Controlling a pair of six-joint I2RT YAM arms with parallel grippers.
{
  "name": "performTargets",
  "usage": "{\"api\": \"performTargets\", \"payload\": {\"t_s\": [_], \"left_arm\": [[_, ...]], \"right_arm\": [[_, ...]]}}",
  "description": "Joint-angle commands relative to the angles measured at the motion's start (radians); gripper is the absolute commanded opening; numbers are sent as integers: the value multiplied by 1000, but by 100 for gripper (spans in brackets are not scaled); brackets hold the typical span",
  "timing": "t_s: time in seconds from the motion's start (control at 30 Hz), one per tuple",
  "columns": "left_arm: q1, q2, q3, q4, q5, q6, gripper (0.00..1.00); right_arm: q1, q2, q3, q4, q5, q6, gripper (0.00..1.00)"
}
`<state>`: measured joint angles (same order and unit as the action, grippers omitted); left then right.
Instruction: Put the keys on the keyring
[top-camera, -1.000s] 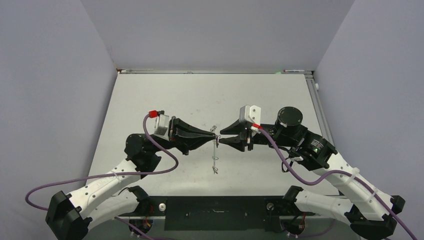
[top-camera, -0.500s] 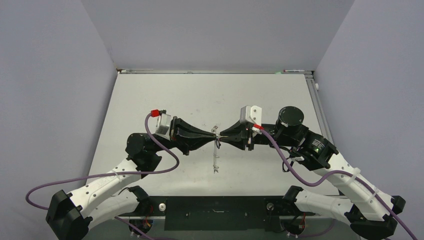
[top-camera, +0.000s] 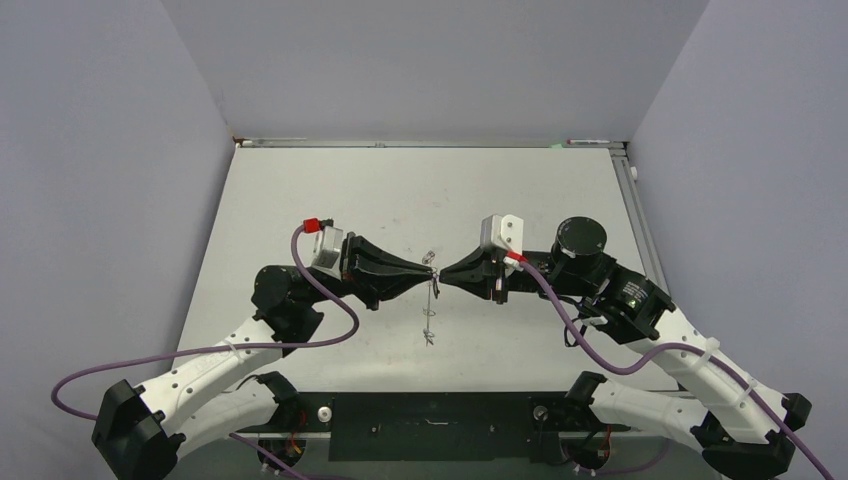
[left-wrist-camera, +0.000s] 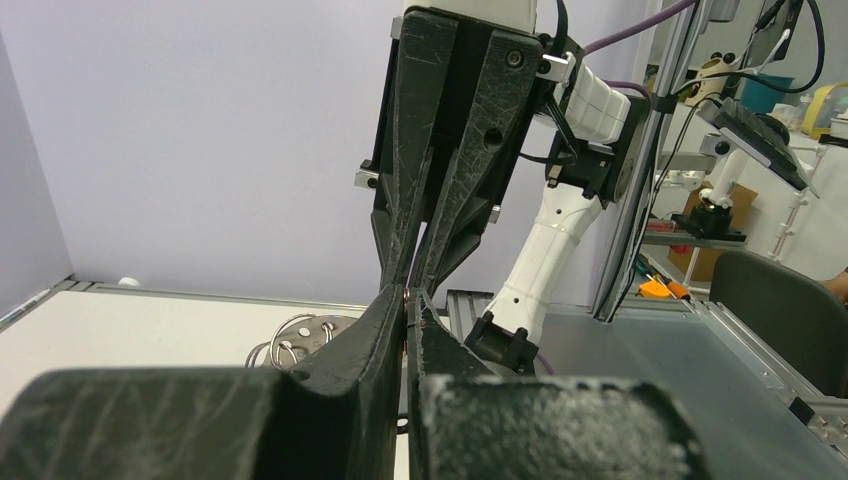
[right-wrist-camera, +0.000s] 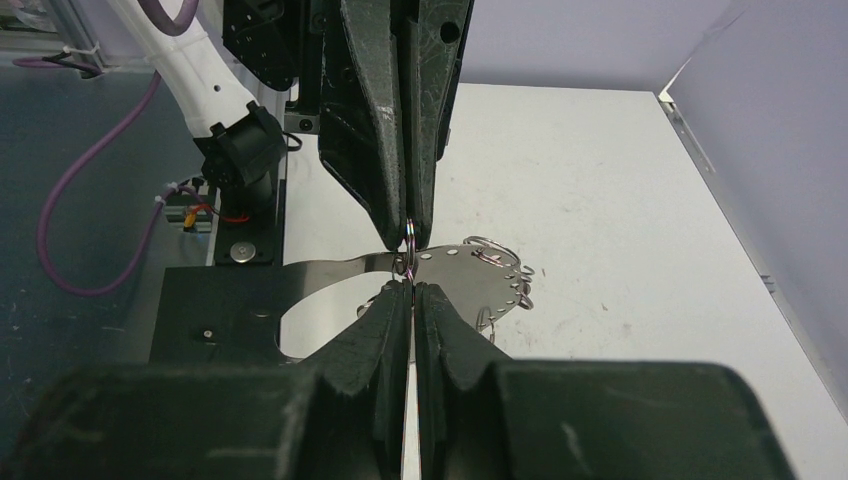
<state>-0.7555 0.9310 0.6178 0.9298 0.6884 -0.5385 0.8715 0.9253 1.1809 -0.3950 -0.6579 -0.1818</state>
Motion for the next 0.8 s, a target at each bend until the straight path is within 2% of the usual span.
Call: {"api": "performTargets", "payload": {"t_s": [0.0,0.33,0.37,0.5,0.57,0.63,0.77], "left_arm": [[4,-11,36,44,-35,0,0],[4,-13,32,43,-47,3,0],[4,-11,33,43,-46,2,0],[4,-11,34,43,-42,3,0],[4,-12,34,41,-42,2,0],[4,-15,34,40,-40,0,0],[4,-14,33,38,-29,-1,0]], "right_arm": [[2,-27,-38,62,9,24,5],[3,-69,-117,125,16,84,5],[3,-66,-116,127,15,88,8],[2,-59,-108,127,28,90,35],[2,-58,-102,127,32,88,43],[2,-58,-92,127,36,85,48],[3,-62,-83,145,31,85,50]]}}
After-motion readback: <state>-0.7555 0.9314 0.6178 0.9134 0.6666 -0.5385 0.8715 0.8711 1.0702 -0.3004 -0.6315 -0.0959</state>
